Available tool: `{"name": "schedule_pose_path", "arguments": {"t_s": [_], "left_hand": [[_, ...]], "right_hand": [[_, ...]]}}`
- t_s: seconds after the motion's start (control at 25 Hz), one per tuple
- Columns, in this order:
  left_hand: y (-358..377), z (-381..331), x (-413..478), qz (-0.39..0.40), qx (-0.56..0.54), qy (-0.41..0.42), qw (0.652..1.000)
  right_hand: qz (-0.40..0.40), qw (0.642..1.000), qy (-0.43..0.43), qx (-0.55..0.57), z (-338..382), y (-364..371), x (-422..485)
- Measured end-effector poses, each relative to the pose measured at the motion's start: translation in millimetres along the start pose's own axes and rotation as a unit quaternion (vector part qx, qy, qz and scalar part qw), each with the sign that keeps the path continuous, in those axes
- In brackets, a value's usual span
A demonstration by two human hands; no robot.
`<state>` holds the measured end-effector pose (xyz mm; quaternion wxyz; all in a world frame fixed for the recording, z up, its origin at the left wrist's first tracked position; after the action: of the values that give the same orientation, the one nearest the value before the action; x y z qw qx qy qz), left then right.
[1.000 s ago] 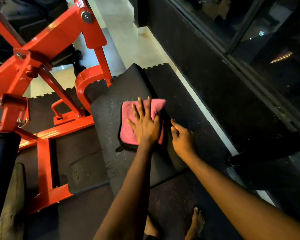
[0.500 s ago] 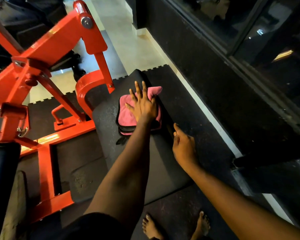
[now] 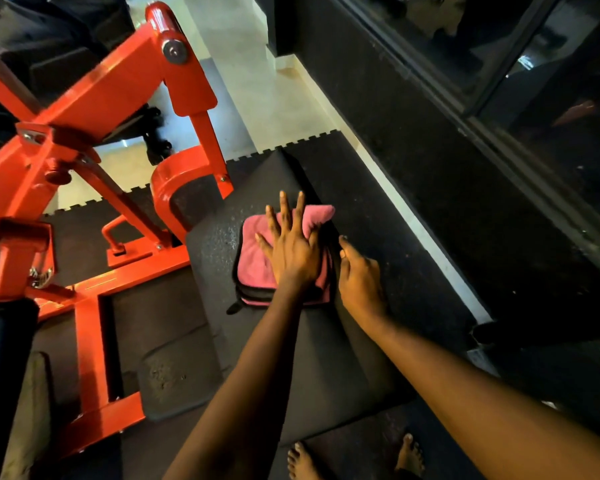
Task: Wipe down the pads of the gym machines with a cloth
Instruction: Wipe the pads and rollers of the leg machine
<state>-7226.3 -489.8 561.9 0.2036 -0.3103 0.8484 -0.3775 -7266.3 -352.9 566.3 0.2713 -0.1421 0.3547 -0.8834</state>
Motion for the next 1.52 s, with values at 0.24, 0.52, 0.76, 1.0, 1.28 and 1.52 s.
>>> {"name": "schedule_pose_path", "arguments": {"t_s": [0.24, 0.52, 0.76, 1.0, 1.28, 1.52], "left_hand": [[-24.8, -5.1, 79.3, -0.007, 0.027, -0.018, 0.999], [0.5, 6.9, -15.0, 0.029, -0.023, -0.001, 0.999], [-20.8, -3.9, 73.4, 0.028, 0.041, 0.006, 0.999], [-23.0, -1.6, 50.0, 0.008, 0.009, 0.003, 1.0], [-21.9, 15.4, 64.4, 0.029, -0.011, -0.008, 0.999], [-49.7, 17.5, 163.3, 0.015, 0.011, -0.035, 0.999]], "right_hand": [[0.007, 1.0, 0.013, -0.027, 5.9, -2.2, 0.2], [-0.038, 0.999, -0.017, -0.027, 4.8, -1.8, 2.0], [-0.027, 0.999, -0.023, -0.031, 1.9, -1.0, 2.3], [0.011, 1.0, 0.011, -0.026, 4.6, -5.3, 9.3], [0.024, 0.999, 0.037, -0.023, 30.5, 25.6, 77.0], [-0.028, 0.998, -0.002, -0.057, 25.3, 30.9, 72.8]]}}
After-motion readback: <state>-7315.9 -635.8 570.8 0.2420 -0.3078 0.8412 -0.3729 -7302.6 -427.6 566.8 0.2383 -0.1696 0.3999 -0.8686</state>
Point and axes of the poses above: each hand's wrist, its own x-axis towards the middle knuckle, its own y-axis out of the palm, z = x × y, the point moved 3 cm from there along x, towards the middle knuckle, and after that the axes turned 7 degrees about z, right-handed, at the moved point
